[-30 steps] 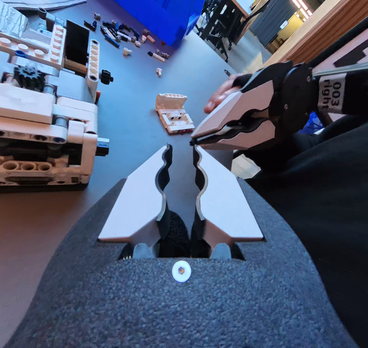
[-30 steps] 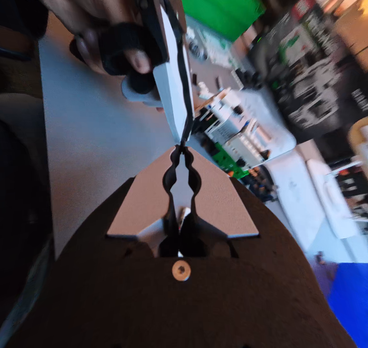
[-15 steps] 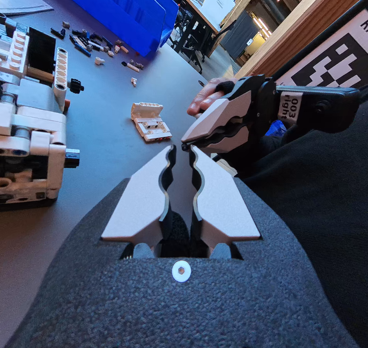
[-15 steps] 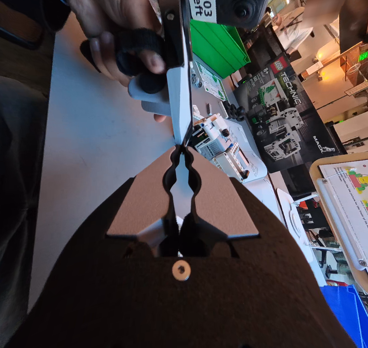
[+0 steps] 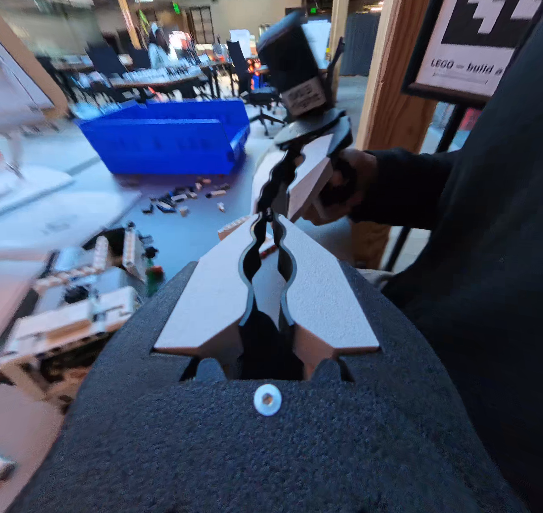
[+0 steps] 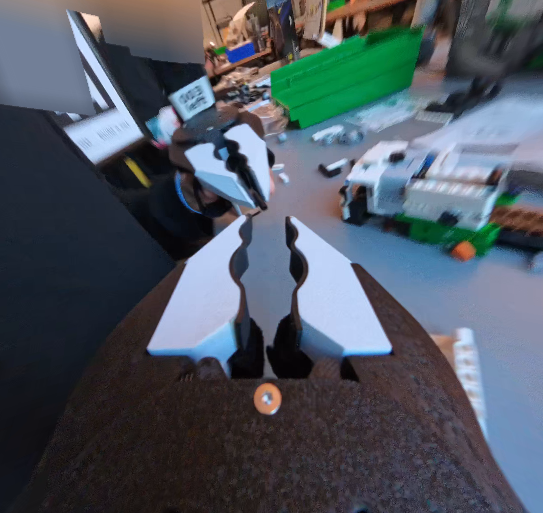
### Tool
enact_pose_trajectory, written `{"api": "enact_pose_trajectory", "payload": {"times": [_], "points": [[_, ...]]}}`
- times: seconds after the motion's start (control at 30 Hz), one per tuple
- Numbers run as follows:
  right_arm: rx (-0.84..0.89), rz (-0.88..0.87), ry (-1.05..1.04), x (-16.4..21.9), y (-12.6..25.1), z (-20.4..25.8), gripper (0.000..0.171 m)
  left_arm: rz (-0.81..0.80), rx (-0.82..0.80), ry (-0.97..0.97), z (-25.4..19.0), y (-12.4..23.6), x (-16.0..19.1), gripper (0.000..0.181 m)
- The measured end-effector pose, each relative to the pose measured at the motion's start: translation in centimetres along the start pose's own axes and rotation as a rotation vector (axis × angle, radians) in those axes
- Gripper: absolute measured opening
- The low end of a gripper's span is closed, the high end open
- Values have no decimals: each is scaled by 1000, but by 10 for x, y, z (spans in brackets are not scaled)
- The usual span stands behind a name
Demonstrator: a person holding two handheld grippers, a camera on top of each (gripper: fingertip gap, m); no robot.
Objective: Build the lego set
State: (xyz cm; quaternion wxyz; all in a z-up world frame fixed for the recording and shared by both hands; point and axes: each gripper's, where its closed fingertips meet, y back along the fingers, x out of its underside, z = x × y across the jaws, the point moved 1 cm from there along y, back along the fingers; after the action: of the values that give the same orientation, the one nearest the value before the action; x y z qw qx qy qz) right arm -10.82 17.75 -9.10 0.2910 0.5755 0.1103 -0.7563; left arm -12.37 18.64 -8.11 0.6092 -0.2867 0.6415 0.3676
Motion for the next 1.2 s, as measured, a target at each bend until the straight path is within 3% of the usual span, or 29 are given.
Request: {"api": "enact_pose_trajectory", "payload": {"times": [0.1, 0.2, 0.67, 1.2], "points": [[-224, -74, -410, -5, -2, 8, 26, -55, -64, -185, -3, 3, -13, 3], [-407, -188, -576, -15, 5, 19, 16, -32, -89, -324, -7, 4, -15, 3], [-448, -201, -618, -13, 5, 23, 4, 24, -95, -455, -17, 0, -12, 3], [-579, -277, -726, -23, 5, 29, 4, -86, -98, -351, -19, 1, -27, 7]]}}
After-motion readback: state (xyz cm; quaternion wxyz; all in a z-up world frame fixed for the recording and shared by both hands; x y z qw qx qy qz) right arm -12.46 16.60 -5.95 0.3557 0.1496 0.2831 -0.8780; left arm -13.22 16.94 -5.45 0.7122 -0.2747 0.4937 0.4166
